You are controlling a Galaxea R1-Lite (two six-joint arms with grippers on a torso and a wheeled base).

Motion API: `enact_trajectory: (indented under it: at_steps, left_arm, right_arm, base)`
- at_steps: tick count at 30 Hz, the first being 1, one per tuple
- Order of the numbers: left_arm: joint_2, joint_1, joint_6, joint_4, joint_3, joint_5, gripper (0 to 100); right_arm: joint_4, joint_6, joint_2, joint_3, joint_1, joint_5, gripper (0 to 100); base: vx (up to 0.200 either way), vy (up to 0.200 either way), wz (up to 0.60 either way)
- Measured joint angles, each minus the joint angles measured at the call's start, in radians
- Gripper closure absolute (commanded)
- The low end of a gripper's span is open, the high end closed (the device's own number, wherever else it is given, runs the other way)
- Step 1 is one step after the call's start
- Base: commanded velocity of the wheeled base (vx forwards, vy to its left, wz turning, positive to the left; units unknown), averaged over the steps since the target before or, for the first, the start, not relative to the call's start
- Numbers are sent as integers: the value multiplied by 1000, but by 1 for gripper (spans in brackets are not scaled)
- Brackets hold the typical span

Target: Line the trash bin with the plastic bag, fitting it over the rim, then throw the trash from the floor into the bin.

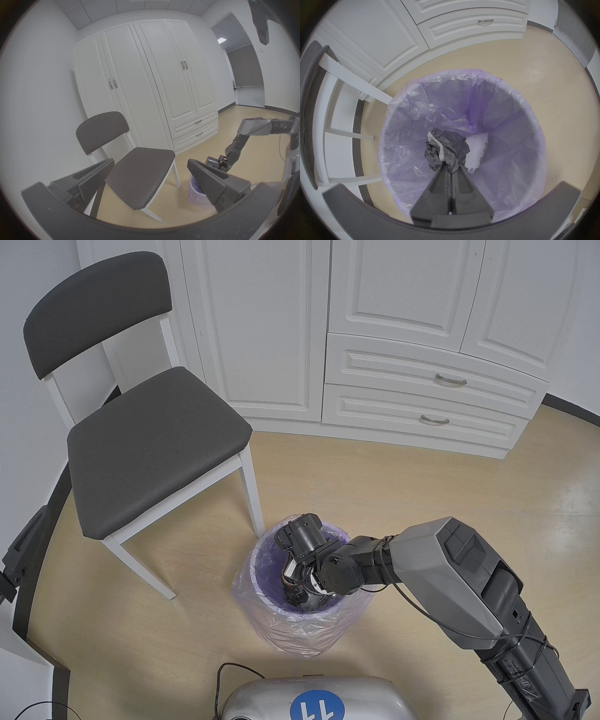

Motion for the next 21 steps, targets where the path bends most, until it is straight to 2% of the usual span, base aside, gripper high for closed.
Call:
enact_trajectory:
  at_steps: [4,5,21]
  left_arm:
    - [0,0,0,1,1,0,0]
    - [0,-1,0,1,2,0,0]
    - [-2,-1,0,-1,1,0,0]
  right_arm:
    - [0,3,0,1,1,0,100]
    - [0,3,0,1,1,0,0]
    - [12,3,-36,22,2,-27,0]
  base:
    - [0,0,0]
    - [0,0,0]
    - [0,0,0]
